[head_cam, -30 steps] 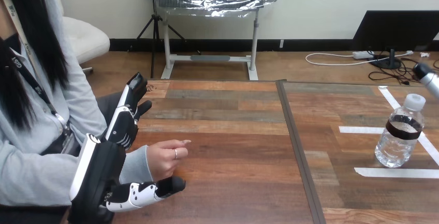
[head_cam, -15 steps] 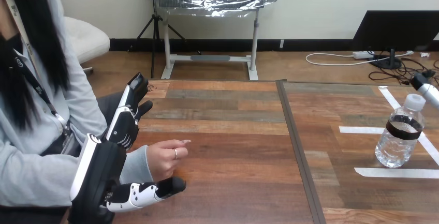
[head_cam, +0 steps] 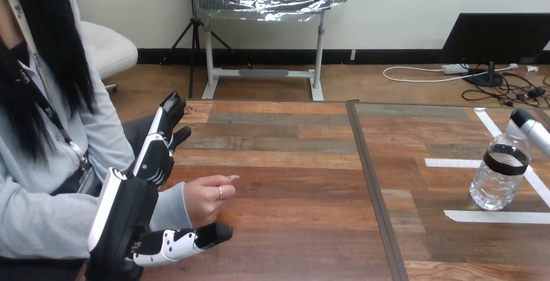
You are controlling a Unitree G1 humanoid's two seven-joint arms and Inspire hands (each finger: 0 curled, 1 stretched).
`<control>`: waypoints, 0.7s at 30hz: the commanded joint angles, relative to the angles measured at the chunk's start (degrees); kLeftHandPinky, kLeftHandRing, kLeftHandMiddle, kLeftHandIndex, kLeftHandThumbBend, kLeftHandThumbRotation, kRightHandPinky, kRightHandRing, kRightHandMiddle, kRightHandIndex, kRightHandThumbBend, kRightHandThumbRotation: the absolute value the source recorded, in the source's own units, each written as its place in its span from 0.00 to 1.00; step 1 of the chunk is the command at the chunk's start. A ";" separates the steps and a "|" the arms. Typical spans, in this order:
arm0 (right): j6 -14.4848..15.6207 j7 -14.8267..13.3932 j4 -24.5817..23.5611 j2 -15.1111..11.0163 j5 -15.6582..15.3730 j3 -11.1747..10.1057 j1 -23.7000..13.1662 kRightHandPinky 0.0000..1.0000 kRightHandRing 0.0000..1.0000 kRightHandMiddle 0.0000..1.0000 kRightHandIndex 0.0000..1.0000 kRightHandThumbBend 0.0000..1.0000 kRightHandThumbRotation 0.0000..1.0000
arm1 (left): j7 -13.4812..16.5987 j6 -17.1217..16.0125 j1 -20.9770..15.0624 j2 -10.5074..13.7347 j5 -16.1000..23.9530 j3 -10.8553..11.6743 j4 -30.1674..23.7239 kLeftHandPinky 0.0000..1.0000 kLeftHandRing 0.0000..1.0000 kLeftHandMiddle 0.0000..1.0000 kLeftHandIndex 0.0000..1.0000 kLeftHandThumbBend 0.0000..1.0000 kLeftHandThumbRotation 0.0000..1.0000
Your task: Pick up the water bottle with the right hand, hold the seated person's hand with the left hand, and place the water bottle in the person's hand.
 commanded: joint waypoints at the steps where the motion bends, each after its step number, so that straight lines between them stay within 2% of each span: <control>1: 1.12 0.73 0.23 -0.61 -0.50 0.73 -4.11 0.78 0.87 0.85 0.94 1.00 0.48 | -0.37 -0.90 -2.28 0.84 -1.42 -0.19 -0.70 0.94 1.00 1.00 1.00 1.00 0.53; 7: 2.58 1.45 0.65 -0.20 -0.75 1.12 -3.82 0.71 0.85 0.85 0.93 1.00 0.47 | -0.74 -0.91 -2.18 0.87 -1.74 -0.14 -0.85 0.95 1.00 1.00 1.00 1.00 0.52; 12: 3.60 2.32 0.98 0.13 -0.72 1.08 -3.69 0.63 0.80 0.85 0.92 1.00 0.42 | -0.87 -0.71 -2.12 0.86 -1.79 -0.09 -1.02 0.95 1.00 1.00 1.00 1.00 0.52; 21: 5.64 3.40 1.39 0.76 -0.84 1.72 -3.41 0.62 0.83 0.86 0.92 1.00 0.36 | -1.40 -0.49 -1.89 0.99 -2.45 -0.10 -1.34 0.97 1.00 1.00 1.00 1.00 0.51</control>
